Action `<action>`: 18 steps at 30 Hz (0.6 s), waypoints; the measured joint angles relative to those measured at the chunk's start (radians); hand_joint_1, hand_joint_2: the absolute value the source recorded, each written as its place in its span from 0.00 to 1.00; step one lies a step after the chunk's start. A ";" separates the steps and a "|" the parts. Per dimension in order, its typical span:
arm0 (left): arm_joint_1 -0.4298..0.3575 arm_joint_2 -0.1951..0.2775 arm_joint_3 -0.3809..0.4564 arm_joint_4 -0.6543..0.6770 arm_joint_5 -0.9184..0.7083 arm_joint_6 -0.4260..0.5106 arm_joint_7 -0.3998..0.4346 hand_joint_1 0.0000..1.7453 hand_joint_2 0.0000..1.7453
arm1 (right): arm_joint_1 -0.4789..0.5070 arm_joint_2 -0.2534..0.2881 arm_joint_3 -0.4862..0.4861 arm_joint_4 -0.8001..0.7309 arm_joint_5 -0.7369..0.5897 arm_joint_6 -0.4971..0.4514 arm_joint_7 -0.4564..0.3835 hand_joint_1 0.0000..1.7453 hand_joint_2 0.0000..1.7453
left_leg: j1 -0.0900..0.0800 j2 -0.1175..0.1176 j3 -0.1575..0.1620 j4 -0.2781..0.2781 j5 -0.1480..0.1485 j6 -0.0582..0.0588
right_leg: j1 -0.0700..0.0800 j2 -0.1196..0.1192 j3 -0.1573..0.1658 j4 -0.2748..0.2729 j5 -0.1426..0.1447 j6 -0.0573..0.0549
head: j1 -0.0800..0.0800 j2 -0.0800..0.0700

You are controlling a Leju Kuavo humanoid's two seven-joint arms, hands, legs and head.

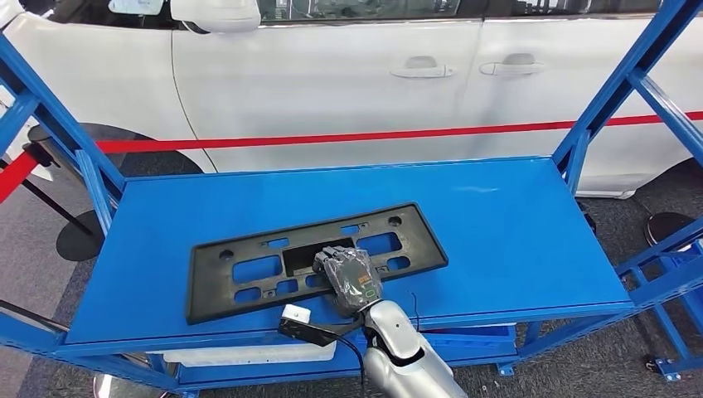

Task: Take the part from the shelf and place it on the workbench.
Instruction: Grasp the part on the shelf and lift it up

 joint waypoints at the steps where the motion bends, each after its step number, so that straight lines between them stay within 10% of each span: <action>1: 0.001 0.000 -0.001 0.000 0.030 0.011 -0.012 0.00 0.00 | 0.016 -0.002 0.000 -0.051 -0.111 -0.008 -0.064 1.00 1.00 | -0.002 -0.001 0.003 0.002 -0.004 -0.006 | 0.002 0.000 0.013 -0.040 0.030 -0.005 | 0.000 0.000; 4: 0.007 0.000 -0.016 0.000 0.145 0.056 -0.051 0.00 0.00 | 0.086 -0.006 -0.002 -0.290 -0.547 -0.006 -0.274 1.00 1.00 | -0.004 -0.002 0.012 0.008 -0.017 -0.031 | 0.008 0.000 0.082 -0.202 0.113 -0.028 | -0.001 0.000; 8: 0.016 0.001 -0.037 -0.002 0.201 0.079 -0.081 0.00 1.00 | 0.164 -0.018 -0.009 -0.519 -0.833 0.044 -0.361 1.00 1.00 | 0.001 -0.002 -0.040 0.133 -0.098 -0.050 | 0.000 -0.006 0.084 -0.210 0.117 -0.045 | -0.009 0.000; 10: 0.014 0.002 -0.038 0.001 0.201 0.074 -0.095 0.00 1.00 | 0.197 -0.027 -0.019 -0.613 -0.956 0.081 -0.395 1.00 1.00 | 0.003 -0.002 -0.097 0.258 -0.152 -0.056 | 0.001 -0.007 0.082 -0.209 0.116 -0.048 | -0.011 0.000; 12: 0.007 0.002 -0.032 0.012 0.178 0.056 -0.108 0.00 1.00 | 0.222 -0.038 -0.033 -0.686 -1.071 0.127 -0.416 1.00 1.00 | 0.003 -0.002 -0.106 0.274 -0.135 -0.055 | 0.002 -0.007 0.083 -0.207 0.114 -0.048 | -0.011 0.000; 15: -0.014 0.003 0.007 0.045 0.142 0.019 -0.138 0.00 1.00 | 0.250 -0.048 -0.062 -0.766 -1.202 0.191 -0.432 1.00 1.00 | -0.001 -0.002 -0.021 0.088 -0.039 -0.041 | 0.004 -0.003 0.089 -0.205 0.108 -0.041 | -0.010 0.000; 18: -0.035 0.005 0.067 0.087 0.102 -0.002 -0.154 0.00 1.00 | 0.279 -0.053 -0.093 -0.812 -1.278 0.226 -0.429 1.00 1.00 | -0.010 -0.003 0.015 0.010 -0.025 -0.027 | 0.004 -0.002 0.086 -0.204 0.107 -0.026 | -0.011 0.000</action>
